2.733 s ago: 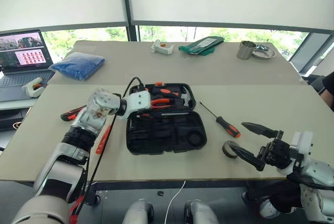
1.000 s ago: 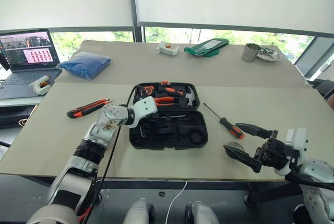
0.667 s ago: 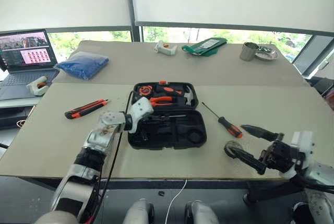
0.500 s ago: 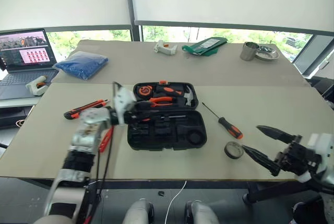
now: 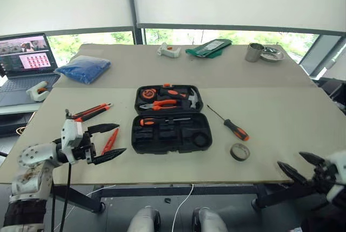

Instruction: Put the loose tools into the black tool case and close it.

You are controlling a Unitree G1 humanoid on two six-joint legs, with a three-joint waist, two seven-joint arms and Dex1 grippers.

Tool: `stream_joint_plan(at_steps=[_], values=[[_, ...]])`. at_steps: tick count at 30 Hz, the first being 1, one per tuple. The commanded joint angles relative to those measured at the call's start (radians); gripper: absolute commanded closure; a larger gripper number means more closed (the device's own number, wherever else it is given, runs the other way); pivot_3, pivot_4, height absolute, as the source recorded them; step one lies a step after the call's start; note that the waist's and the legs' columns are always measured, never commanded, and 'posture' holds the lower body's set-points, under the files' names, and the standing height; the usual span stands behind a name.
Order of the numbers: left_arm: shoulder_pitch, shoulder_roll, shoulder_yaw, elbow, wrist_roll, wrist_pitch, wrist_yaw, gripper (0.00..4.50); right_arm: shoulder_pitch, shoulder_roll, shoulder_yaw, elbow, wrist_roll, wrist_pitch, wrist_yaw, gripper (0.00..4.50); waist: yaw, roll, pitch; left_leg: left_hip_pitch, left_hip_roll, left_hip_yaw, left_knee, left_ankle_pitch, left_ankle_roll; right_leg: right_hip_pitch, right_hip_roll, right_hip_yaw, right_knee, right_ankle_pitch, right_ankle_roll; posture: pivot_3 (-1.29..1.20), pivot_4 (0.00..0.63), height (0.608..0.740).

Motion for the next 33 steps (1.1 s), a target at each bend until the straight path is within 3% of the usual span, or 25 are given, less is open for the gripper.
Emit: stream_joint_plan(at_steps=[1, 7, 15, 20, 26, 28, 31, 33], values=[[0.001, -0.013, 0.010, -0.077, -0.039, 0.008, 0.023, 0.06, -0.184, -0.098, 0.121, -0.080, 0.034, 0.272, -0.059, 0.00, -0.005, 0.000, 0.000, 0.000, 0.000, 0.000, 0.000, 0.000, 0.000, -0.001, 0.000, -0.001, 0.000, 0.000, 0.000, 0.00, 0.150, 0.740], [-0.015, -0.041, -0.045, -0.123, -0.039, 0.030, 0.033, 0.06, -0.551, -0.114, 0.429, 0.038, -0.058, 0.517, -0.089, 0.00, -0.001, 0.000, 0.000, -0.001, 0.000, 0.006, 0.000, 0.001, -0.001, -0.007, 0.000, -0.002, 0.002, 0.000, 0.000, 0.00, 0.150, 0.740], [-0.021, -0.055, -0.064, -0.143, -0.037, 0.028, 0.050, 0.06, -0.768, -0.034, 0.599, 0.219, -0.154, 0.562, -0.089, 0.00, 0.000, -0.002, -0.001, -0.012, -0.005, 0.010, 0.002, 0.004, 0.012, -0.017, 0.001, 0.005, 0.008, 0.015, 0.002, 0.00, 0.150, 0.740], [-0.014, -0.050, -0.058, -0.146, -0.038, 0.025, 0.047, 0.00, -0.796, -0.030, 0.625, 0.264, -0.184, 0.578, -0.075, 1.46, -0.001, -0.002, -0.001, -0.013, -0.006, 0.011, 0.002, -0.001, 0.014, -0.016, 0.002, 0.005, 0.006, 0.014, 0.003, 0.00, 0.150, 0.740], [-0.018, -0.051, -0.055, -0.160, -0.045, 0.037, 0.059, 0.00, -0.738, -0.058, 0.534, 0.200, -0.164, 0.577, -0.069, 3.42, 0.003, -0.002, -0.001, -0.013, -0.005, 0.010, 0.004, -0.001, 0.014, -0.015, 0.001, 0.005, 0.003, 0.011, 0.010, 0.00, 0.150, 0.740], [-0.019, -0.055, -0.054, -0.165, -0.049, 0.040, 0.067, 0.00, -0.709, -0.068, 0.496, 0.176, -0.163, 0.554, -0.070, 3.50, 0.003, -0.002, -0.001, -0.012, -0.005, 0.010, 0.004, -0.001, 0.014, -0.015, 0.001, 0.005, 0.004, 0.011, 0.009, 0.00, 0.150, 0.740], [-0.019, -0.066, -0.043, -0.166, -0.057, 0.046, 0.102, 0.00, -0.673, -0.090, 0.424, 0.147, -0.159, 0.369, -0.006, 3.50, -0.001, -0.002, -0.001, -0.012, -0.005, 0.010, 0.005, -0.001, 0.014, -0.015, 0.001, 0.005, 0.005, 0.011, 0.009, 0.00, 0.150, 0.740], [-0.013, -0.065, -0.032, -0.164, -0.062, 0.050, 0.118, 0.00, -0.672, -0.090, 0.408, 0.127, -0.143, 0.163, 0.115, 3.50, -0.005, -0.002, -0.001, -0.012, -0.005, 0.011, 0.005, -0.001, 0.014, -0.015, 0.001, 0.005, 0.006, 0.011, 0.009, 0.00, 0.150, 0.740]])
